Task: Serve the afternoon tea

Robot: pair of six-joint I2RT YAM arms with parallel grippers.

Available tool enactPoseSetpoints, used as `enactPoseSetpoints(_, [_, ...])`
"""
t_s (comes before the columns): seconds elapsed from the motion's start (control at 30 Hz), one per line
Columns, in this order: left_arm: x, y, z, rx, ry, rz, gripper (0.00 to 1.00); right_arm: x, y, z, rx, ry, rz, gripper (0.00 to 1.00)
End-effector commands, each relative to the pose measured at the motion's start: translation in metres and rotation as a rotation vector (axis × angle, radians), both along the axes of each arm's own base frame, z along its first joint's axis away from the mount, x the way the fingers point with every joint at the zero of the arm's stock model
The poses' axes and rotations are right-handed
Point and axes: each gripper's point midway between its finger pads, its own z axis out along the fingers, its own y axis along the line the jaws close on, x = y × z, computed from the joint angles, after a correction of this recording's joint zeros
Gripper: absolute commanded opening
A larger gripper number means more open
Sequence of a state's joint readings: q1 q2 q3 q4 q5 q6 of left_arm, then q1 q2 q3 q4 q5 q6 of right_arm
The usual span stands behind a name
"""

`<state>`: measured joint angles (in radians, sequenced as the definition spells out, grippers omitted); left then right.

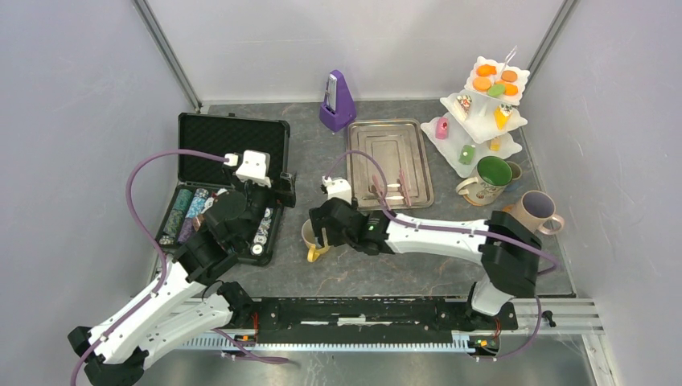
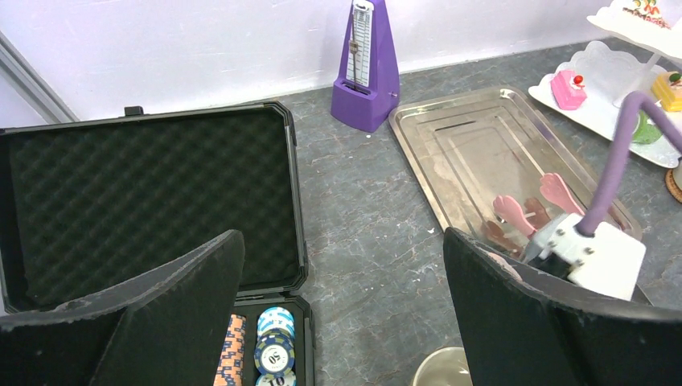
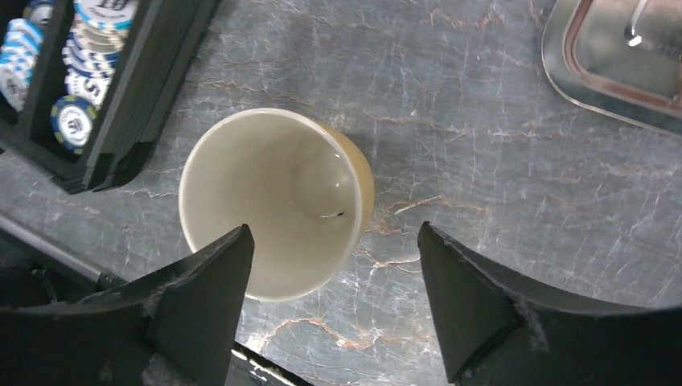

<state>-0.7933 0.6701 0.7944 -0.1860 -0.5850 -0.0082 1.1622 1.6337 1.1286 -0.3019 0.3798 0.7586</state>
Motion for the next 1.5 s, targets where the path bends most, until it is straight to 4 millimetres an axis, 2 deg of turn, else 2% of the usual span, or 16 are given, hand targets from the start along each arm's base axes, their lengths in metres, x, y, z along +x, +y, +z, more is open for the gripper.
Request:
enactPoseSetpoints(0.0, [-0.001, 0.002, 0.010, -0.031, -0.033, 0.004, 0.99, 0.011, -0.007, -0.004, -0.075, -0.017, -0.137, 0.76])
enactPoseSetpoints(0.1, [-0.001, 0.001, 0.010, -0.029, -0.033, 0.001, 0.99, 0.011, -0.007, -0.014, -0.124, -0.005, -0.153, 0.54])
enactPoseSetpoints(0.2, [-0.001, 0.000, 0.010, -0.028, -0.030, 0.000, 0.99, 0.011, -0.006, -0.014, -0.144, 0.004, -0.153, 0.31])
enactPoseSetpoints(0.27, [-0.001, 0.000, 0.009, -0.028, -0.029, -0.002, 0.99, 0.014, -0.010, -0.005, -0.156, -0.013, -0.164, 0.19])
enactPoseSetpoints(0.37, [-0.001, 0.000, 0.009, -0.030, -0.029, -0.003, 0.99, 0.022, -0.027, 0.021, -0.163, -0.086, -0.200, 0.00])
enactPoseSetpoints(0.43, [-0.001, -0.001, 0.009, -0.030, -0.027, -0.006, 0.99, 0.027, -0.048, 0.042, -0.171, -0.158, -0.242, 0.00])
enactPoseSetpoints(0.53, [-0.001, -0.002, 0.009, -0.030, -0.025, -0.009, 0.99, 0.032, -0.096, 0.072, -0.178, -0.277, -0.345, 0.00])
enactPoseSetpoints(0.67, [-0.001, -0.002, 0.009, -0.031, -0.024, -0.012, 0.99, 0.026, -0.164, 0.090, -0.184, -0.401, -0.431, 0.00])
enactPoseSetpoints(0.77, [-0.001, -0.003, 0.009, -0.032, -0.023, -0.015, 0.99, 0.018, -0.215, 0.086, -0.173, -0.456, -0.495, 0.00])
enactPoseSetpoints(0.9, [0.000, -0.005, 0.007, -0.027, -0.018, -0.018, 0.99, 0.009, -0.292, 0.063, -0.150, -0.418, -0.717, 0.00])
enactPoseSetpoints(1.0, [0.001, -0.006, 0.006, -0.023, -0.013, -0.020, 0.99, 0.005, -0.332, 0.048, -0.184, -0.362, -0.837, 0.00])
enactPoseSetpoints(1.17, [0.003, -0.009, 0.003, -0.013, -0.003, -0.021, 0.99, 0.003, -0.379, 0.037, -0.304, -0.283, -1.007, 0.00])
enactPoseSetpoints(1.23, [0.003, -0.008, 0.002, -0.011, -0.002, -0.017, 0.99, 0.005, -0.391, 0.030, -0.337, -0.220, -1.061, 0.00])
enactPoseSetpoints(1.33, [0.003, -0.006, 0.002, -0.010, -0.003, -0.009, 0.99, 0.012, -0.397, 0.026, -0.322, -0.154, -1.095, 0.00])
enactPoseSetpoints(1.47, [0.003, -0.005, 0.002, -0.006, -0.003, -0.005, 0.99, 0.016, -0.407, 0.034, -0.301, -0.142, -1.141, 0.00])
